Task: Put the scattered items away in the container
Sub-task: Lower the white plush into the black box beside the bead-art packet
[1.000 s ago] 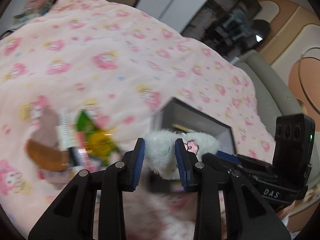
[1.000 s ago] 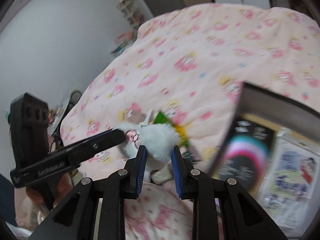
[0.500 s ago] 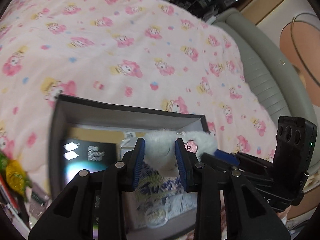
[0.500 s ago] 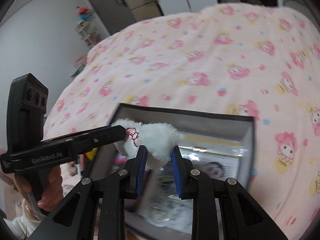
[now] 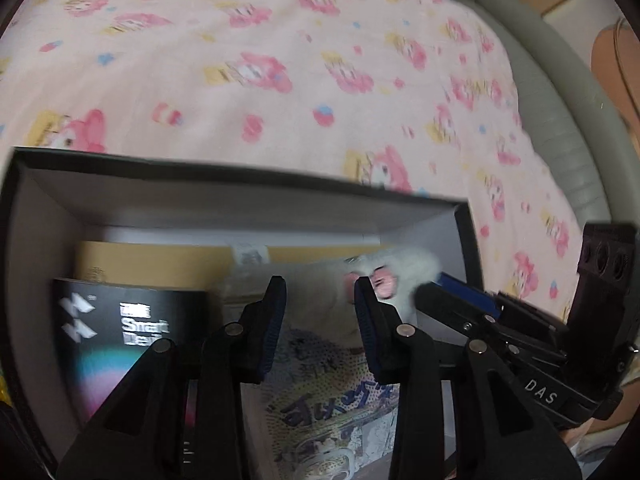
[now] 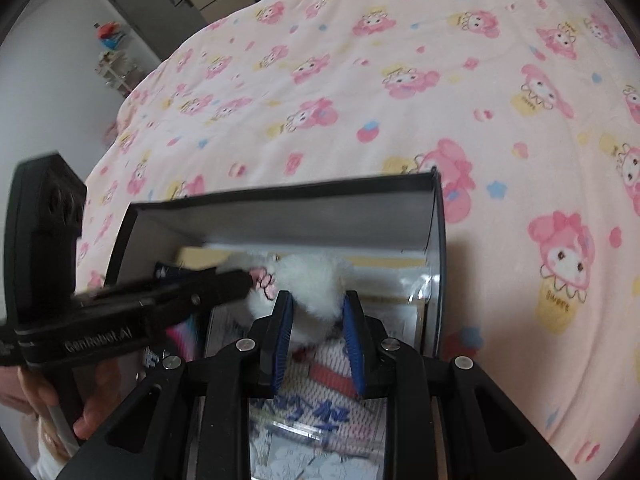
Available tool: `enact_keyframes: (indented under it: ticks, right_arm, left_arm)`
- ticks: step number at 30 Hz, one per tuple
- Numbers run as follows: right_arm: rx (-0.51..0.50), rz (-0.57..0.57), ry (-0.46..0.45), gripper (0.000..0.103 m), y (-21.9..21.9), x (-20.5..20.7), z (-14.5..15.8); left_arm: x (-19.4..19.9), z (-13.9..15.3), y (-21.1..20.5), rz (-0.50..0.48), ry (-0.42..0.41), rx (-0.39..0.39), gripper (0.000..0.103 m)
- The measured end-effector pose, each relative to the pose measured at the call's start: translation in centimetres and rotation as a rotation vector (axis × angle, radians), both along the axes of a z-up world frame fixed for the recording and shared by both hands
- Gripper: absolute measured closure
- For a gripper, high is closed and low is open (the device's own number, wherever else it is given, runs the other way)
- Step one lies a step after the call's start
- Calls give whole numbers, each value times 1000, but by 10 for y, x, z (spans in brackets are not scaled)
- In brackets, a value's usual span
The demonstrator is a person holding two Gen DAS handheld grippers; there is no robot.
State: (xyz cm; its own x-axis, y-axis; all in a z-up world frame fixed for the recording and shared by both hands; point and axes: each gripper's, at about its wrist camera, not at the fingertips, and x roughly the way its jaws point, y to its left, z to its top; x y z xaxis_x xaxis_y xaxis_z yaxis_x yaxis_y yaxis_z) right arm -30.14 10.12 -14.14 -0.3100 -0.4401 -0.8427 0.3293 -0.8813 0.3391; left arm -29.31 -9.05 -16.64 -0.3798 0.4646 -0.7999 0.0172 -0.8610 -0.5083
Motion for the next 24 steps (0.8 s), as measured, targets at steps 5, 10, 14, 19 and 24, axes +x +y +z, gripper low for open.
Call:
enact_keyframes:
  ticks: [5,10,14,19,24]
  right_arm:
    - [-21,-36,70,81,9,8,15]
    - [36,15,95,81,-5,19,18]
    - [32,33,49,81,-16,6,8]
    - [69,30,27,81,-21,-13,-4]
    - [49,-16,47,82,-8,-9,-1]
  left_arm:
    - [11,13,-16,36,47,2,68]
    - [8,-3,-10,24,-19,-9,68]
    - [-13,0,-10,75,-29,-72,68]
    - [-36,-20,-10,116,-113,-117,69]
    - [-37,-36,15,51,-140,-58,69]
